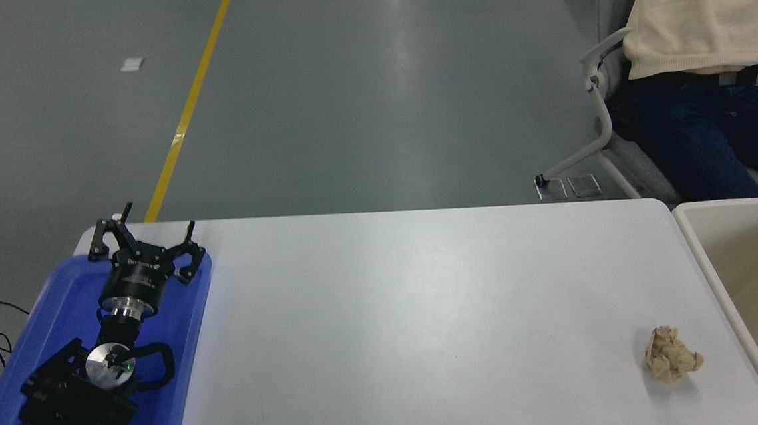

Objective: Pick up foil plate and place in dustbin

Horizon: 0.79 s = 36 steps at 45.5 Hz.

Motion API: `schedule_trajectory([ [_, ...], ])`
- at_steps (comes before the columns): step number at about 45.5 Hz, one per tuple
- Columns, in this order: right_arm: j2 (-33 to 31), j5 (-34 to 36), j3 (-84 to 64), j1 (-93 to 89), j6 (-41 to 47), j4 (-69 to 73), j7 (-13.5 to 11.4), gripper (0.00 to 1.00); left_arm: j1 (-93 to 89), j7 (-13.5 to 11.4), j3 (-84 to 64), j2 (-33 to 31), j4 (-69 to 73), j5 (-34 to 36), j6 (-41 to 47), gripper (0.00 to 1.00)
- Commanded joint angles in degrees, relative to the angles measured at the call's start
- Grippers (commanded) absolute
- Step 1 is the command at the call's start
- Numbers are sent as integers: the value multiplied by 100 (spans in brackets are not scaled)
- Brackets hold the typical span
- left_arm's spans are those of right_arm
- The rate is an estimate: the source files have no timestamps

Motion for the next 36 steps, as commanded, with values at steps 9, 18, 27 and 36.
schedule_trajectory([
  [9,958,8,591,-1394,-572,-1275,-5,0,0,-3,0,0,-2,0,0,100],
  [18,1029,8,600,-1438,-652,-1275,-14,0,0,-3,0,0,6,0,0,100],
  [27,1046,8,591,-1438,-1038,-1275,-14,35,0,-3,0,0,6,0,0,100],
  [36,1038,8,582,-1429,-1522,-1232,-14,81,0,-3,0,0,-3,0,0,100],
])
